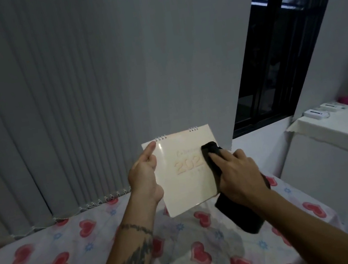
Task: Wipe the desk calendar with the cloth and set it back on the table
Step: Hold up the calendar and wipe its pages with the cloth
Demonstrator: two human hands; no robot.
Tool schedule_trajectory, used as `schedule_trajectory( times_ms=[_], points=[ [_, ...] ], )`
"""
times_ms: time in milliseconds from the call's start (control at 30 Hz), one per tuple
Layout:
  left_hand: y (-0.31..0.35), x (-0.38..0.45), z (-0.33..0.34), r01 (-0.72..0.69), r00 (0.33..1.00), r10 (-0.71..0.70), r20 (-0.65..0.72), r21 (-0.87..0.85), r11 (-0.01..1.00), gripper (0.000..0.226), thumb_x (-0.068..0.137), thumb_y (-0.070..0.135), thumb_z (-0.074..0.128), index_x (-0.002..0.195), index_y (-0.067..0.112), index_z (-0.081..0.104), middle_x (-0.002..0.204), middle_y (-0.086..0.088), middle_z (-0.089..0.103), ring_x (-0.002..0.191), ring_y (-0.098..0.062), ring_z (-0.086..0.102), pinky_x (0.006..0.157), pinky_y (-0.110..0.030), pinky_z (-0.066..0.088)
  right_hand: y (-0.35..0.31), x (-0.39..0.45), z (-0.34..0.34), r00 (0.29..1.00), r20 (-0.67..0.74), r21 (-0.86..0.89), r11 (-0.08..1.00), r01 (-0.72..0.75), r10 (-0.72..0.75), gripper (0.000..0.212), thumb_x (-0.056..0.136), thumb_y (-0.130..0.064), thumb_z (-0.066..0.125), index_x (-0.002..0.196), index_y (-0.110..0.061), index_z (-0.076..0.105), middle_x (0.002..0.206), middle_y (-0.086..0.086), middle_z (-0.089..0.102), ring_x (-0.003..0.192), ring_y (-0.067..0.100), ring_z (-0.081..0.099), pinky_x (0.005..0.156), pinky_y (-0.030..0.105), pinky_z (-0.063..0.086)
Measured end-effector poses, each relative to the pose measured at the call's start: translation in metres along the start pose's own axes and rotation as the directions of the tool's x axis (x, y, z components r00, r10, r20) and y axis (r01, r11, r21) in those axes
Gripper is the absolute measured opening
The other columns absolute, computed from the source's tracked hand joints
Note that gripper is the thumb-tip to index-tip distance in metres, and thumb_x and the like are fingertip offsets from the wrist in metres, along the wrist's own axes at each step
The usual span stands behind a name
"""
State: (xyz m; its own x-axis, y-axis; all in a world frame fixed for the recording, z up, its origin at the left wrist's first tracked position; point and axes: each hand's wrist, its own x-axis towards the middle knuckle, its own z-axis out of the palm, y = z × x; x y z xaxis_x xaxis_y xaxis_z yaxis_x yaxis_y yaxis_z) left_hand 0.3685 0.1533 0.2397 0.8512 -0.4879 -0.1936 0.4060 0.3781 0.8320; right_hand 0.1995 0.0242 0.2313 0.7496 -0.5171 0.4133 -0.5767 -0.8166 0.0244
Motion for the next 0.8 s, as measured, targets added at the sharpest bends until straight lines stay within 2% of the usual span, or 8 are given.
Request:
schedule_trajectory(
  times_ms=[67,167,300,400,433,500,633,800],
  points=[
    [0.004,0.0,0.004,-0.007,1.0,0.007,-0.005,-0.043,0.999,0.044,0.099,0.014,0.053,0.081,0.044,0.08,0.117,0.004,0.065,0.1,-0.023,0.065,0.068,-0.038,0.063,-0.015,-0.017,0.002,0.994,-0.023,-0.006,0.994,0.111,-0.111,0.059,0.082,-0.022,0.049,0.141,-0.027,0.041,0.137,-0.001,0.051,0.099,0.024,0.045,0.077,0.038,0.044],
    [0.006,0.004,0.014,-0.011,1.0,0.011,-0.005,-0.067,0.998,0.046,0.098,0.011,0.055,0.075,0.043,0.08,0.105,0.01,0.063,0.083,-0.01,0.062,0.047,-0.018,0.054,-0.048,-0.048,0.007,0.969,-0.042,0.047,0.968,0.247,-0.245,0.058,0.075,-0.026,0.045,0.133,-0.025,0.048,0.133,0.0,0.053,0.089,0.021,0.045,0.068,0.033,0.041],
    [0.007,0.009,0.017,0.039,0.998,-0.042,-0.039,-0.094,0.995,0.04,0.093,0.009,0.058,0.081,0.037,0.082,0.093,0.009,0.066,0.071,-0.013,0.071,0.058,-0.031,0.06,-0.051,-0.056,0.011,0.953,-0.028,0.049,0.952,0.303,-0.302,0.058,0.075,-0.026,0.039,0.131,-0.025,0.053,0.138,0.0,0.052,0.088,0.024,0.048,0.066,0.036,0.041],
    [0.008,0.013,0.016,0.015,0.999,-0.018,-0.028,-0.088,0.996,0.045,0.091,0.003,0.055,0.078,0.036,0.083,0.102,0.005,0.06,0.114,-0.016,0.064,0.096,-0.044,0.054,-0.04,-0.051,0.009,0.966,-0.024,0.055,0.965,0.257,-0.256,0.059,0.073,-0.023,0.036,0.129,-0.025,0.057,0.138,0.0,0.054,0.087,0.026,0.049,0.063,0.035,0.04],
    [0.01,0.013,0.015,0.017,0.999,-0.02,-0.032,-0.087,0.996,0.045,0.091,0.002,0.055,0.079,0.036,0.083,0.098,0.004,0.057,0.107,-0.018,0.064,0.096,-0.043,0.054,-0.035,-0.049,0.008,0.975,-0.025,0.055,0.974,0.222,-0.221,0.06,0.073,-0.022,0.035,0.129,-0.025,0.057,0.138,0.0,0.054,0.087,0.026,0.048,0.063,0.036,0.041],
    [0.015,0.013,0.013,0.03,0.998,-0.035,-0.052,-0.1,0.995,0.041,0.091,0.003,0.058,0.081,0.034,0.083,0.086,0.005,0.06,0.077,-0.017,0.063,0.076,-0.039,0.06,-0.023,-0.043,0.007,0.991,-0.037,0.053,0.99,0.129,-0.127,0.059,0.075,-0.018,0.038,0.131,-0.023,0.057,0.138,-0.001,0.054,0.088,0.027,0.047,0.065,0.039,0.043],
    [0.02,0.01,0.01,0.066,0.995,-0.074,-0.062,-0.129,0.989,0.028,0.088,0.01,0.067,0.085,0.033,0.083,0.095,0.001,0.073,0.081,-0.029,0.071,0.069,-0.057,0.06,-0.01,-0.037,0.005,0.998,-0.065,0.029,0.999,-0.017,0.018,0.06,0.079,-0.012,0.052,0.139,-0.021,0.05,0.139,0.002,0.054,0.095,0.028,0.047,0.072,0.039,0.044],
    [0.022,0.004,0.019,0.048,0.997,-0.053,-0.052,-0.1,0.994,0.025,0.087,0.018,0.069,0.078,0.038,0.082,0.097,0.007,0.069,0.08,-0.021,0.067,0.059,-0.039,0.061,-0.048,-0.055,0.007,0.983,-0.069,0.08,0.981,0.174,-0.169,0.06,0.077,-0.025,0.034,0.134,-0.023,0.052,0.135,0.001,0.053,0.087,0.023,0.045,0.065,0.034,0.04]
  ],
)
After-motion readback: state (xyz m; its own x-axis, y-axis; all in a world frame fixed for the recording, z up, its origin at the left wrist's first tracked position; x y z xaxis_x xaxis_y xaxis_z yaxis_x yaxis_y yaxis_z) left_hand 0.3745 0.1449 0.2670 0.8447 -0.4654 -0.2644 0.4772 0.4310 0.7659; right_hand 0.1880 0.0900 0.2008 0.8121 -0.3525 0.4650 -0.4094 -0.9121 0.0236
